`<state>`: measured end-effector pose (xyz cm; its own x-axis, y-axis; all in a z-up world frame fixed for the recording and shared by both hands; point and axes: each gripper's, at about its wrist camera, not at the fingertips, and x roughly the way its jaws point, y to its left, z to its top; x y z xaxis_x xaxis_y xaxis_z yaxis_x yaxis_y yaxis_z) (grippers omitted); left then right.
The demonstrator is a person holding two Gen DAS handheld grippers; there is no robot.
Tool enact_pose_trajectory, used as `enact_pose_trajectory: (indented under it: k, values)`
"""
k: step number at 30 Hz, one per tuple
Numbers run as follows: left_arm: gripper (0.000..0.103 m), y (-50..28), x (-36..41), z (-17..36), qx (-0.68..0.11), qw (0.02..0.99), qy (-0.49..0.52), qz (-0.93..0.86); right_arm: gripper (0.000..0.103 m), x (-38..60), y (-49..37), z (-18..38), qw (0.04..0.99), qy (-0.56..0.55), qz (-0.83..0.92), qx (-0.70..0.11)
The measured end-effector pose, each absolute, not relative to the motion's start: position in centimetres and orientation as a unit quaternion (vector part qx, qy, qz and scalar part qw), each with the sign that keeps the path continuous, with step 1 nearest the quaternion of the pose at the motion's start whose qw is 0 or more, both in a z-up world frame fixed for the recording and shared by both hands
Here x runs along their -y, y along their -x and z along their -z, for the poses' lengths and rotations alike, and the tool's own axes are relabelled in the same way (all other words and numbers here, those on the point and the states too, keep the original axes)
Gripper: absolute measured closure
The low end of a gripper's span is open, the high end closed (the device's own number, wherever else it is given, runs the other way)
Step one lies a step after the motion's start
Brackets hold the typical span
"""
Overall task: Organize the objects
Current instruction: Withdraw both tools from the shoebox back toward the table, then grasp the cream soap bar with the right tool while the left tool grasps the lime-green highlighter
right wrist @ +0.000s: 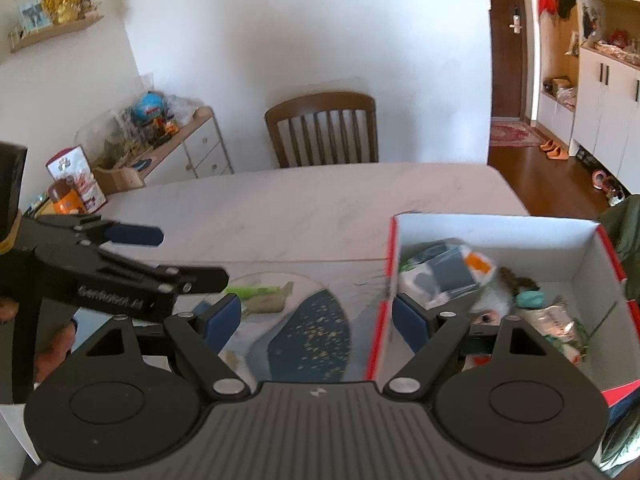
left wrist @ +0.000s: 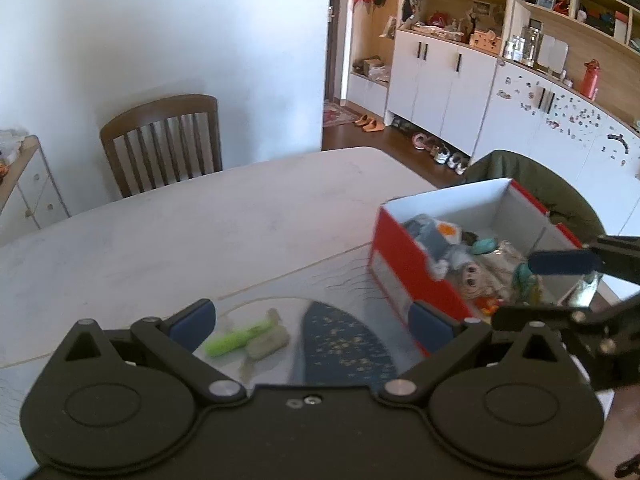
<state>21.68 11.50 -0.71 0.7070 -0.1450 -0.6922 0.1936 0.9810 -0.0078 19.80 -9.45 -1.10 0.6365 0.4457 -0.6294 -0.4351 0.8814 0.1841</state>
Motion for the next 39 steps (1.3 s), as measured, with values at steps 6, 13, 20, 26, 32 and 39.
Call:
enact_pose_trajectory:
  k: [6, 13, 20, 26, 32, 39]
  values:
    - [0.001, -23.0, -14.7, 2.0, -0.377, 0.923, -0.016, 0.068, 0.020, 5.9, -19.9, 2.3, 0.899, 0.005, -0.248, -0.360]
    - [0.001, -25.4, -17.9, 4.3, -0.410, 0.910, 0.006, 0.062, 0.020, 2.3, -21.4, 4.7, 0.895, 0.026, -0.244, -0.372]
    - [0.001, -28.3, -19.4, 6.9, -0.436, 0.898, 0.016, 0.046, 0.020, -0.5, -23.8, 8.0, 0.887, 0.049, -0.247, -0.388]
    - [0.001, -30.6, -19.3, 9.9, -0.469, 0.882, 0.032, 0.033, 0.020, -2.6, -25.3, 10.9, 0.877, 0.065, -0.256, -0.402]
    - [0.001, -32.4, -19.0, 12.0, -0.497, 0.866, 0.054, 0.026, 0.020, -4.4, -26.7, 13.7, 0.872, 0.079, -0.256, -0.411]
    - [0.001, -33.6, -18.2, 13.3, -0.515, 0.855, 0.064, 0.017, 0.020, -5.5, -28.3, 15.7, 0.869, 0.076, -0.253, -0.418]
